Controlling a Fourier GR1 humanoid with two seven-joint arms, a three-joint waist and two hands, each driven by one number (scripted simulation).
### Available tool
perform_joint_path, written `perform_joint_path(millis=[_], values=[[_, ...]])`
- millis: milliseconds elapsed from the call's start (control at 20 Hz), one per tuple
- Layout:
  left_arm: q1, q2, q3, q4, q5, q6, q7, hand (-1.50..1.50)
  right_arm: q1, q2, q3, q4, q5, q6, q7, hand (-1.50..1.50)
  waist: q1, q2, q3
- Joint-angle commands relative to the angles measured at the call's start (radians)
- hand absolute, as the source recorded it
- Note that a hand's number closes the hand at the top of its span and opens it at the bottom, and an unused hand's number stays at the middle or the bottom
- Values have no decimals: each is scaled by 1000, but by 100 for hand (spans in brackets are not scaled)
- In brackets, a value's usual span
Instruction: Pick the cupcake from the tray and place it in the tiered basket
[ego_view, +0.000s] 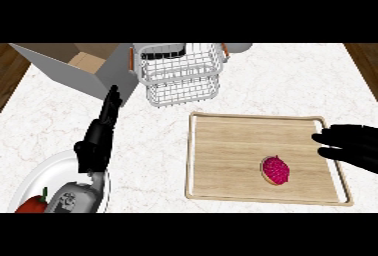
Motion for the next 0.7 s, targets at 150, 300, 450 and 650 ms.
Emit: perform_joint_path(millis=[150, 300, 450, 650], values=[[8, -7, 19, 7, -11, -32, -22, 0, 37, -34, 71, 47, 272, -21, -262, -150, 3, 0, 0], [-3, -32, 16, 8, -35, -9, 7, 0, 62, -44, 103, 10, 299, -62, -259, -150, -2, -1, 0], [15, 6, 46, -32, 2, -66, 31, 0, 40, -102, 114, 66, 356, -106, -327, -150, 2, -1, -1], [-38, -15, 66, 3, -15, -49, 31, 0, 91, -157, 135, 103, 428, -208, -459, -150, -5, 0, 0]])
